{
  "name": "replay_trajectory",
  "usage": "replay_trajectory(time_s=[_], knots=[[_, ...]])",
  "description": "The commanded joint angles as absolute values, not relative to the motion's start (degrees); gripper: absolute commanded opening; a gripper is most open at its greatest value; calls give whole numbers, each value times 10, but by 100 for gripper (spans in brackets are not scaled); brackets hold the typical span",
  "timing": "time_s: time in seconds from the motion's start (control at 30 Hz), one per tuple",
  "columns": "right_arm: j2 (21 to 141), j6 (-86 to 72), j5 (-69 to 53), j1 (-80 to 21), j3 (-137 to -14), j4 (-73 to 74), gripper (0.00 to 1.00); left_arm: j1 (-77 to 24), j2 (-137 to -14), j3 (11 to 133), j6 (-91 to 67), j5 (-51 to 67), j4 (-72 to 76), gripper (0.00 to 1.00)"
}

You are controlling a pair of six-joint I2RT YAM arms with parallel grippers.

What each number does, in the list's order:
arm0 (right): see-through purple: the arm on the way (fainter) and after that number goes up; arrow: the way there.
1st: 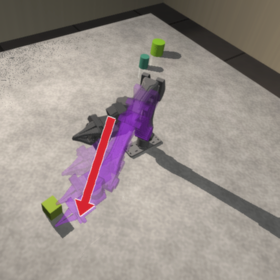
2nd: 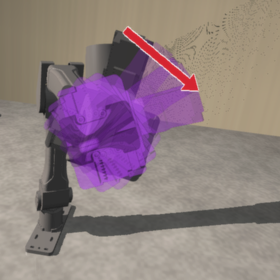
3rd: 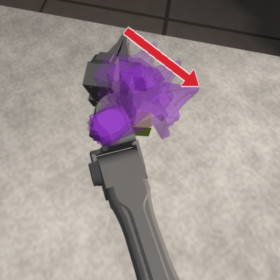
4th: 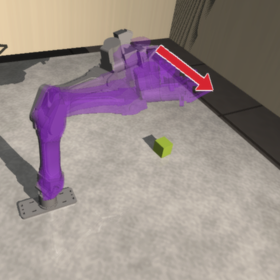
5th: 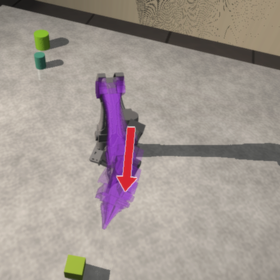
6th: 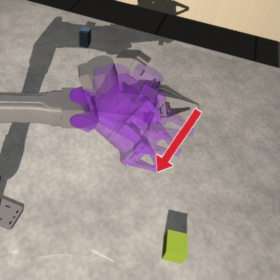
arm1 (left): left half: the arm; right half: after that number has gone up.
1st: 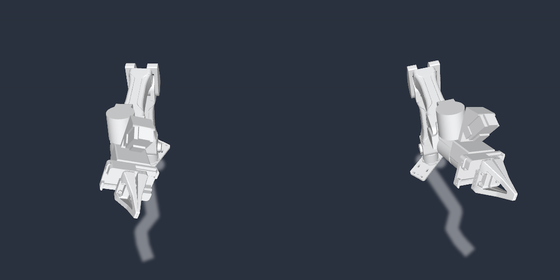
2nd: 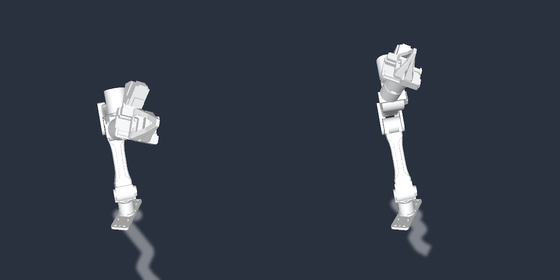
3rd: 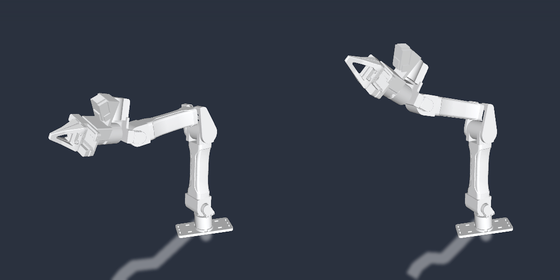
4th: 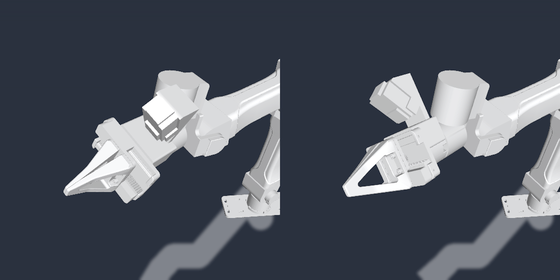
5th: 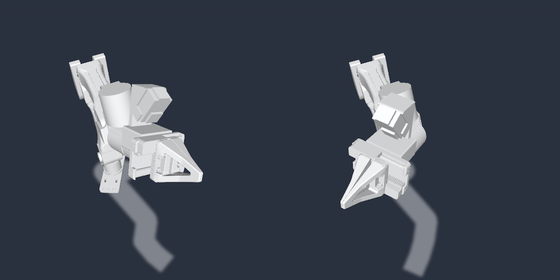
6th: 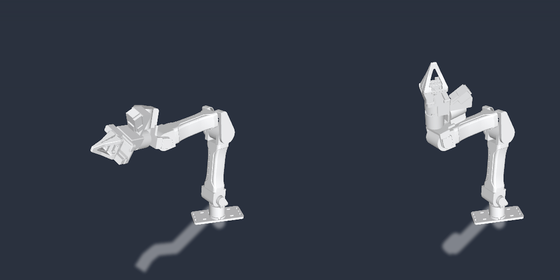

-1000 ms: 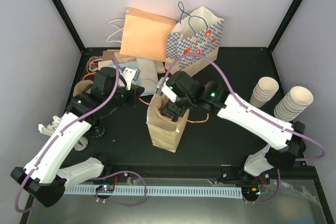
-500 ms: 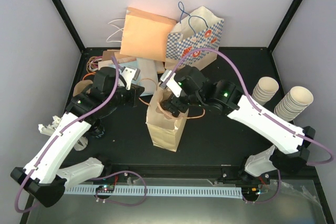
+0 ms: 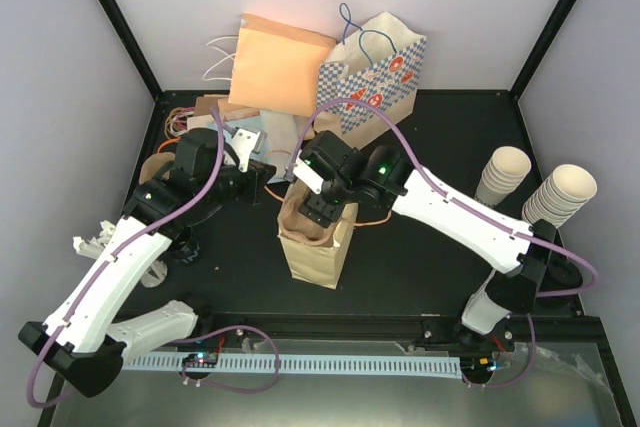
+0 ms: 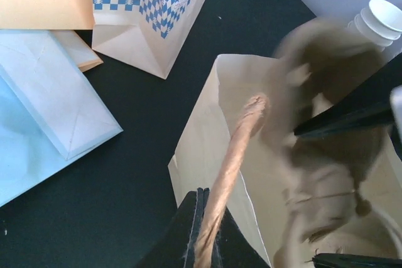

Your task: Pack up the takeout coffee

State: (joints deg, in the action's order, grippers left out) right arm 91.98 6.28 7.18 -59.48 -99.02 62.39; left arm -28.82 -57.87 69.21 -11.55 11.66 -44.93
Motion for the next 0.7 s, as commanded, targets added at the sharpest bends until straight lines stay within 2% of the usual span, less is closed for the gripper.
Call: replay_trajectory(time_s=[0.0, 0.23, 0.5, 0.67], knots=[[929, 66, 58, -593, -1025, 648, 80, -283, -571, 711, -107, 129, -433, 2], [935, 69, 63, -593, -1027, 657, 78, -284, -569, 712, -107, 129, -435, 2], [960, 72, 59, -593, -1036, 686, 85, -284, -569, 714, -106, 129, -435, 1], [978, 73, 59, -593, -1049, 699, 85, -284, -568, 714, -105, 129, -435, 2]])
